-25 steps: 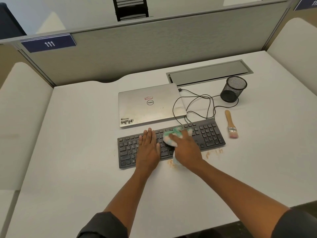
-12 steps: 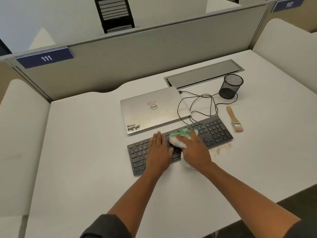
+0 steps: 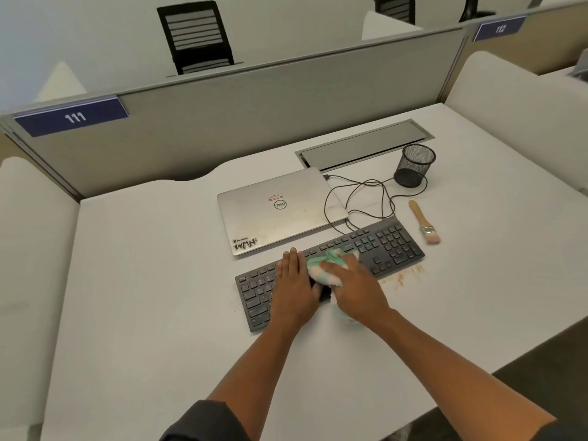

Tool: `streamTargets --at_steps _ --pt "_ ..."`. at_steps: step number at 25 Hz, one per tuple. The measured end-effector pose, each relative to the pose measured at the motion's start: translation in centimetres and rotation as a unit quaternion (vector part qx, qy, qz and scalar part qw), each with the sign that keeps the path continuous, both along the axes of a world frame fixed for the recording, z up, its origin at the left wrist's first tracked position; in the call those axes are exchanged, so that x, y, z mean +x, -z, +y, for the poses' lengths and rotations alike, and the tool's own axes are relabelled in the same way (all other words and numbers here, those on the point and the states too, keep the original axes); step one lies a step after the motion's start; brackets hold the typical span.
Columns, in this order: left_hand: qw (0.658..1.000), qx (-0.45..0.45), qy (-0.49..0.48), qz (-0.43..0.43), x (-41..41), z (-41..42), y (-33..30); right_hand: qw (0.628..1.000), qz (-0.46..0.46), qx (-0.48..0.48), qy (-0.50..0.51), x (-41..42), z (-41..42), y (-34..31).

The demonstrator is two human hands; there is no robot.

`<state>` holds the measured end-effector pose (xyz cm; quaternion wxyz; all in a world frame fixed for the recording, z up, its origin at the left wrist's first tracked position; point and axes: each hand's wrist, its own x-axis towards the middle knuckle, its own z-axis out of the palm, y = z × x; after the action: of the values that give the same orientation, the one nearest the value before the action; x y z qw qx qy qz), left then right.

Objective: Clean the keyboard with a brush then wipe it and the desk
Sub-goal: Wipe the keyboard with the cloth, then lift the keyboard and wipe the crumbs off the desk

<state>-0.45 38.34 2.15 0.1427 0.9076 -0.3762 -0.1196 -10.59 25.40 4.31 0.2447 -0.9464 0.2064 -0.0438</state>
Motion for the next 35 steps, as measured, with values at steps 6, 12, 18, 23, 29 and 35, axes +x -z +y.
streamTargets --at_steps 6,12,18,23,29,35 --pt "0.995 0.05 0.082 -0.017 1.7 -0.2 -0.5 0.996 -0.068 0.023 0.053 -4.9 -2.1 -0.4" --pt "0.989 0.089 0.116 -0.007 2.4 -1.4 -2.0 0.992 -0.065 0.012 0.109 -8.6 -5.2 -0.1" --pt "0.978 0.153 0.132 -0.047 2.2 -2.7 -3.5 0.986 -0.047 0.027 0.156 -9.9 -7.1 0.3" --pt "0.97 0.18 0.146 -0.074 1.8 -3.7 -3.7 0.972 -0.049 -0.012 0.228 -11.0 -8.2 0.1" --pt "0.97 0.167 0.153 -0.09 2.4 -4.0 -4.8 0.959 -0.051 -0.043 0.274 -13.5 -12.4 0.4" --pt "0.97 0.155 0.145 -0.115 4.6 -4.7 -8.8 0.958 -0.012 -0.058 0.279 -12.3 -17.1 1.6"
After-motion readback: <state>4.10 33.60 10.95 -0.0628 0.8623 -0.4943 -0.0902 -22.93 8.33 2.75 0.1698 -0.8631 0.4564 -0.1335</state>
